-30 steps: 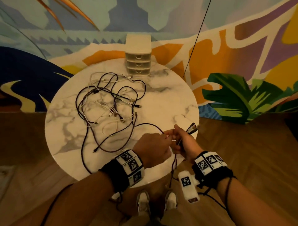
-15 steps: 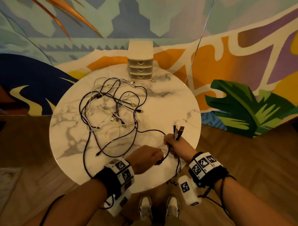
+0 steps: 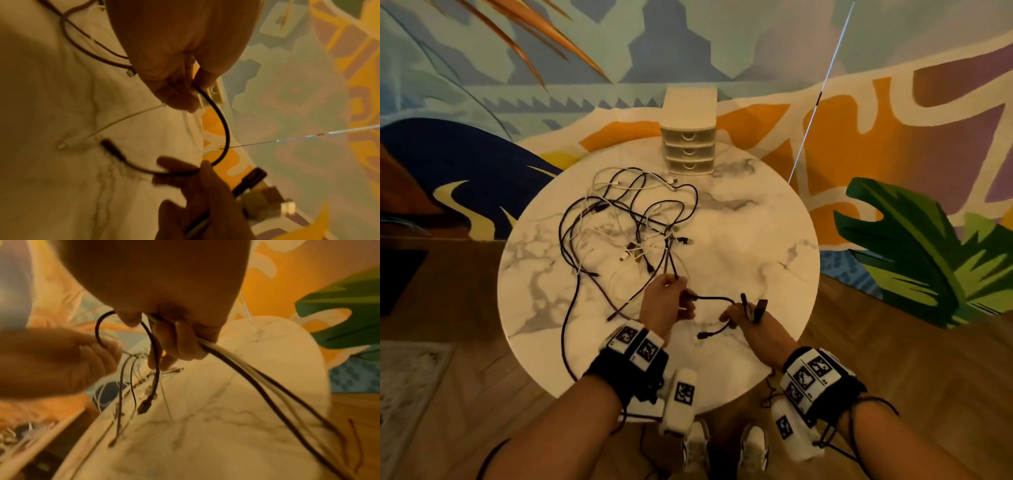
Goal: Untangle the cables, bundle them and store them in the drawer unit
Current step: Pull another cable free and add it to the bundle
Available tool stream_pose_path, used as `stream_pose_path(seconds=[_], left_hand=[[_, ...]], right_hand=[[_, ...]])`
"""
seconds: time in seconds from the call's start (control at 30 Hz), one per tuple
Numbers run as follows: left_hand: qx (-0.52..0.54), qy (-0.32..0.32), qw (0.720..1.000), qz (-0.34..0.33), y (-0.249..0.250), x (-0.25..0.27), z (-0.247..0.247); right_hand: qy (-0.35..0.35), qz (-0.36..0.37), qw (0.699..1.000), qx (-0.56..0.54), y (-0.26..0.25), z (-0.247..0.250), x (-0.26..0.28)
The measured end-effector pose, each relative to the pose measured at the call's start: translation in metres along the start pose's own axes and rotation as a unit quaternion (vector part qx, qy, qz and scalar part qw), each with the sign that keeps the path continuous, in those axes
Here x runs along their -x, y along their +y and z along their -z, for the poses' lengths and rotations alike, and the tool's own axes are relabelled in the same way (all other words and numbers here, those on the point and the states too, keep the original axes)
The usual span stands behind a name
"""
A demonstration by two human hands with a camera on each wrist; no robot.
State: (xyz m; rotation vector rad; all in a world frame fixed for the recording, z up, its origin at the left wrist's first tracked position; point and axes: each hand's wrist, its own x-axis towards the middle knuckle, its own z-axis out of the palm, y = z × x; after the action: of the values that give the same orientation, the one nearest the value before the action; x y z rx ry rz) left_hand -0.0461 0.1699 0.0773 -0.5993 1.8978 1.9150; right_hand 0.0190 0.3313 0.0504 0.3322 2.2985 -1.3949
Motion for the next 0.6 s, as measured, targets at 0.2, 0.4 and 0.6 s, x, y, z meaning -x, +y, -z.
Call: stream_pose_path(seconds=[0.2, 0.4, 0.6], left_hand=[[-0.041, 0.024, 0.999, -0.016, -0.019, -0.009, 0.002], [-0.028, -0.017, 0.999, 0.020, -0.014, -0.017, -0.016], [0.196, 0.024, 0.977, 0.086, 0.040, -0.070, -0.010]], right_hand=[[0.000, 0.032, 0.999, -0.012, -0.036, 0.003, -0.015], [-0.050, -0.003, 0.998, 0.023, -0.045, -0.009, -0.024], [-0.012, 0.033, 0.992, 0.121, -0.043, 0.014, -0.014]])
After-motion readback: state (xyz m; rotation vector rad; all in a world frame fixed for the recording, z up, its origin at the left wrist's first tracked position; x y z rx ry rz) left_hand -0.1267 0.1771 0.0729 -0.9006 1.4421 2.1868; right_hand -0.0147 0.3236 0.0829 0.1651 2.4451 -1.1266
